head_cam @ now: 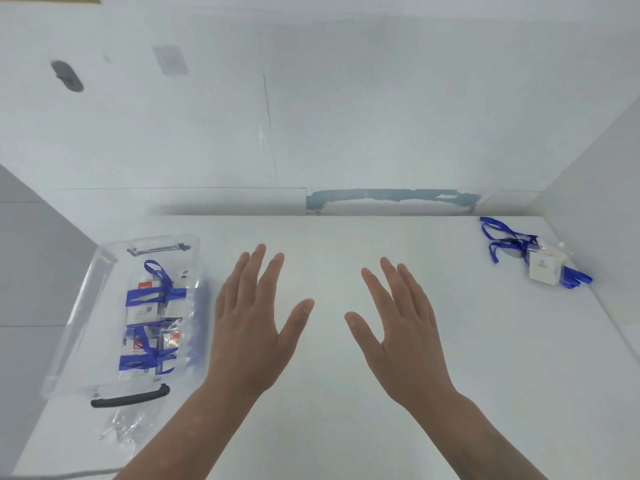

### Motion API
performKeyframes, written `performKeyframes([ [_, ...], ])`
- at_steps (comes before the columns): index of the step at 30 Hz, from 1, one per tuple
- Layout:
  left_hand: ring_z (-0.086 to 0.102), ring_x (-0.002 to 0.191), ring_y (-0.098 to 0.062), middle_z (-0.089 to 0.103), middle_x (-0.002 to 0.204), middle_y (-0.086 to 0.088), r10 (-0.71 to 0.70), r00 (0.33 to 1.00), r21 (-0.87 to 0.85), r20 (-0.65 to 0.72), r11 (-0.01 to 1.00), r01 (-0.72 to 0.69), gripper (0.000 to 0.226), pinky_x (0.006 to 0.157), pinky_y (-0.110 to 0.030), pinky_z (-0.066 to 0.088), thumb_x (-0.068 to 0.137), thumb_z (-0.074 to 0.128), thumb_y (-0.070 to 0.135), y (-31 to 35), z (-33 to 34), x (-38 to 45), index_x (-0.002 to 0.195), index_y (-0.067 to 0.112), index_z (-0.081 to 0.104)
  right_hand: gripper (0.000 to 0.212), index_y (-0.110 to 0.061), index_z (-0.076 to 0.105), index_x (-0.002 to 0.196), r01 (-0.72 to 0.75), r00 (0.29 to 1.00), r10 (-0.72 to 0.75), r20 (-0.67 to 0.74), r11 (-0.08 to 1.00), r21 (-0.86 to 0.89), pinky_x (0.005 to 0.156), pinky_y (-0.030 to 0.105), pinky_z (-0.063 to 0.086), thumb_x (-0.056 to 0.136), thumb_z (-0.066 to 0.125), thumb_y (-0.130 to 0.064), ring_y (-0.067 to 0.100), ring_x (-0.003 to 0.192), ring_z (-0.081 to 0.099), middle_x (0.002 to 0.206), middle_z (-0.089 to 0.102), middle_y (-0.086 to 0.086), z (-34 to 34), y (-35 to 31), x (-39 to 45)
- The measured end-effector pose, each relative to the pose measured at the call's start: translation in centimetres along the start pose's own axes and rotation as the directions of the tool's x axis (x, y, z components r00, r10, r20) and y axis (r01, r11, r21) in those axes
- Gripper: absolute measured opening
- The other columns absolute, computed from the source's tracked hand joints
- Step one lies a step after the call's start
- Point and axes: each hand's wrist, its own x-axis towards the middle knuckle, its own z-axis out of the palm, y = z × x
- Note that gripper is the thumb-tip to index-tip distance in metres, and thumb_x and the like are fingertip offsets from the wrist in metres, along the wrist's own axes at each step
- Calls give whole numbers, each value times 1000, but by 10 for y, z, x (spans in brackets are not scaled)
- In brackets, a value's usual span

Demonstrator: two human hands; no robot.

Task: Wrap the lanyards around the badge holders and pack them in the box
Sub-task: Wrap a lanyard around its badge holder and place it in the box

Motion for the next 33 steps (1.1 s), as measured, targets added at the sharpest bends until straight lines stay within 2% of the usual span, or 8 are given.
performKeyframes([
  [4, 0, 152, -11, 8, 164, 10, 17, 1000, 16, 9, 1000, -17, 72, 116, -29, -1, 92, 29, 68, -1, -3, -1, 153, 30, 21, 61, -35, 24, 152, -4, 1000, 4, -5, 1000, 14, 120, 44, 20, 97, 28, -62, 12, 151, 0, 163, 11, -10, -2, -7, -2],
  [13, 5, 152, -15, 13, 164, 5, 90, 995, -4, 49, 996, -90, 73, 120, -42, 19, 92, 30, 67, 10, 5, 4, 153, 27, 22, 61, -36, 24, 152, -54, 998, 53, -43, 998, -27, 121, 42, 17, 97, 29, -62, 12, 151, 0, 163, 11, -10, -13, 3, -2],
  [17, 1, 152, -12, 10, 165, 7, 174, 980, -31, 98, 985, -171, 74, 122, -40, 14, 92, 26, 69, 36, 18, 13, 154, 29, 18, 61, -37, 23, 152, -146, 986, 141, -88, 988, -54, 122, 42, 15, 97, 27, -63, 11, 151, -2, 164, 9, -11, -26, 24, -17],
  [25, 2, 152, -11, 13, 163, 10, 414, 895, -139, 165, 908, -395, 74, 121, -40, 15, 91, 25, 69, 121, 47, 23, 153, 29, 21, 58, -36, 29, 151, -375, 908, 340, -244, 921, -109, 121, 37, 12, 98, 30, -61, 13, 151, 4, 163, 13, -11, -74, 76, -72],
  [29, 1, 151, -9, 12, 163, 12, 495, 852, -181, 169, 865, -467, 73, 121, -38, 13, 91, 24, 69, 153, 53, 19, 153, 30, 21, 57, -35, 31, 150, -444, 867, 394, -304, 889, -116, 120, 42, 21, 99, 31, -60, 14, 151, 8, 162, 16, -10, -93, 93, -94],
  [33, 3, 152, -10, 15, 163, 10, 530, 832, -201, 162, 844, -498, 72, 120, -39, 15, 92, 25, 67, 173, 53, 18, 152, 29, 23, 56, -34, 34, 149, -457, 856, 399, -330, 882, -117, 118, 46, 25, 98, 34, -59, 15, 151, 11, 162, 20, -9, -101, 106, -106],
])
